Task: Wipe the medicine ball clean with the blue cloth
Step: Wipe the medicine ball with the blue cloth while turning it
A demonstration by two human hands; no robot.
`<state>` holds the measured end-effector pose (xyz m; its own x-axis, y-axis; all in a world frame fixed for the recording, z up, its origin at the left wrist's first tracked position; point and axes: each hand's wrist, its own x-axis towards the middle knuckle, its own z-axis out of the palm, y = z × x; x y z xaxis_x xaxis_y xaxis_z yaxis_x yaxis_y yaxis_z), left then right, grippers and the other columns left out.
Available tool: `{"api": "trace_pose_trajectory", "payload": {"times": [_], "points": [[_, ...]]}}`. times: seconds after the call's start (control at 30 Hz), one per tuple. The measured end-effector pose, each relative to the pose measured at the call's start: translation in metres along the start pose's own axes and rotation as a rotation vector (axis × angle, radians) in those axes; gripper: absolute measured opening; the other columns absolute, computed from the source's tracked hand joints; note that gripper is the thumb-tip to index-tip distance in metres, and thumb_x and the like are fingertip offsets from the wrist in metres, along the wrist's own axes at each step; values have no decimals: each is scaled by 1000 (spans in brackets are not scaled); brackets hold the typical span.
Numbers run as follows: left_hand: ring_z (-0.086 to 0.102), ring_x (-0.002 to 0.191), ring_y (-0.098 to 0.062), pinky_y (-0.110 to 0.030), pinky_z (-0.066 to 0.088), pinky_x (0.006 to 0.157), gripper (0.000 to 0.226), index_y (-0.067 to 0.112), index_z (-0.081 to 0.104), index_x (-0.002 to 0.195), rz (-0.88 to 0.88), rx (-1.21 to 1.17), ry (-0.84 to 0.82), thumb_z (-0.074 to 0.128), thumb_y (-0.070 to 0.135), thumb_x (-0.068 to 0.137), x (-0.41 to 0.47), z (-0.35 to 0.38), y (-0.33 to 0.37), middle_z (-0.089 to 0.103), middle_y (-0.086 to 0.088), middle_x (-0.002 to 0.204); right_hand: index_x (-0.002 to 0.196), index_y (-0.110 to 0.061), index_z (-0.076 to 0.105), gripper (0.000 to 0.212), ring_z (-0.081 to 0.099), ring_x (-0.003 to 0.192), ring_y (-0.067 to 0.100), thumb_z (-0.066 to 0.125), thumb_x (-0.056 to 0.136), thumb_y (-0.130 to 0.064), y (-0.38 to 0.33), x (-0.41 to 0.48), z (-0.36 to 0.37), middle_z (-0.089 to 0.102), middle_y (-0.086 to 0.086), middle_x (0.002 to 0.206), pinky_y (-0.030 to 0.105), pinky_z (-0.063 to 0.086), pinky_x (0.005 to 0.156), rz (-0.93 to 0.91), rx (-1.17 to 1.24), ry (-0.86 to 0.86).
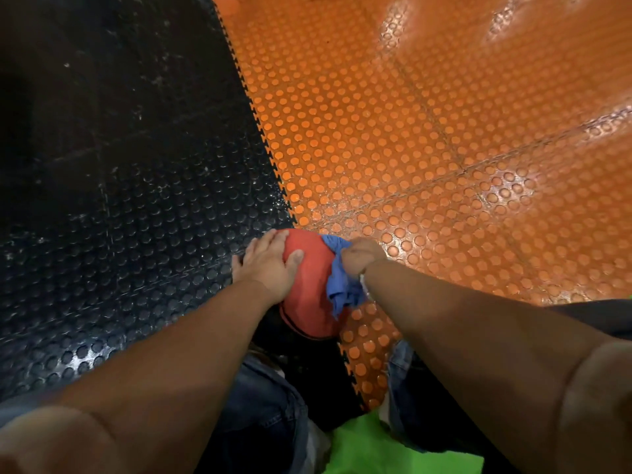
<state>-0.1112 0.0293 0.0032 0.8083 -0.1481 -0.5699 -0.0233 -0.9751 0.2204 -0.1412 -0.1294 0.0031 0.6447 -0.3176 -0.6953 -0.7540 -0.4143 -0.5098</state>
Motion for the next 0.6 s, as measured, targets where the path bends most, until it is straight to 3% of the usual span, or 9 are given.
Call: {"api": "trace_pose_trajectory", "payload": {"times": [0.1, 0.17, 0.23, 0.33, 0.37, 0.43, 0.53, 0.6], "points": [[-1, 147, -20, -51, -3, 115, 58, 34, 6, 152, -19, 41, -87, 27, 50, 100, -6, -6, 4, -1, 9, 160, 136, -2, 41, 38, 26, 139, 25, 37, 98, -9, -3, 4, -23, 32, 13, 149, 29, 23, 111, 107, -237, -79], [-2, 147, -21, -50, -3, 115, 58, 34, 6, 152, -39, 4, -102, 30, 45, 100, -12, -6, 0, -3, 9, 160, 138, -1, 37, 40, 17, 143, 23, 34, 99, -7, 7, 7, -21, 24, 13, 153, 25, 11, 112, 142, -326, -120], [-1, 147, -20, -50, -3, 116, 57, 36, 9, 151, -70, -73, -62, 32, 40, 99, -20, -1, -7, 0, 10, 160, 138, 1, 37, 40, 25, 140, 27, 32, 99, -6, 12, -2, -8, 30, 18, 149, 29, 17, 112, 135, -212, -133], [6, 146, -20, -47, -1, 117, 56, 36, 18, 149, -80, -89, 14, 34, 37, 95, -27, 6, -19, 8, 8, 159, 126, -4, 51, 34, 45, 126, 28, 32, 98, -4, 13, -13, 25, 47, 16, 138, 33, 31, 107, 78, -76, -183], [12, 144, -21, -46, 2, 117, 54, 35, 22, 147, -80, -88, 36, 36, 37, 95, -28, 6, -23, 13, 6, 157, 125, -10, 53, 36, 50, 120, 29, 34, 95, -5, 13, -18, 35, 50, 15, 136, 36, 38, 104, 42, -1, -134], [26, 136, -25, -39, 13, 116, 47, 33, 34, 142, -82, -133, 110, 39, 40, 95, -26, 5, -30, 28, 2, 150, 137, -24, 43, 47, 51, 119, 28, 37, 92, -11, 9, -31, 47, 48, 6, 138, 39, 42, 101, -242, -84, 14], [36, 122, -25, -35, 24, 106, 34, 31, 50, 128, -94, -226, 225, 40, 42, 97, -25, 6, -37, 41, 2, 136, 143, -30, 31, 51, 33, 134, 23, 36, 93, -19, 12, -39, 52, 33, -2, 149, 39, 29, 112, -513, -291, 26], [37, 118, -26, -35, 26, 102, 31, 32, 53, 122, -81, -179, 258, 41, 44, 96, -29, 11, -36, 43, 1, 130, 142, -29, 36, 49, 35, 133, 19, 36, 94, -18, 26, -34, 51, 35, -3, 148, 34, 29, 112, -520, -289, 54]]}}
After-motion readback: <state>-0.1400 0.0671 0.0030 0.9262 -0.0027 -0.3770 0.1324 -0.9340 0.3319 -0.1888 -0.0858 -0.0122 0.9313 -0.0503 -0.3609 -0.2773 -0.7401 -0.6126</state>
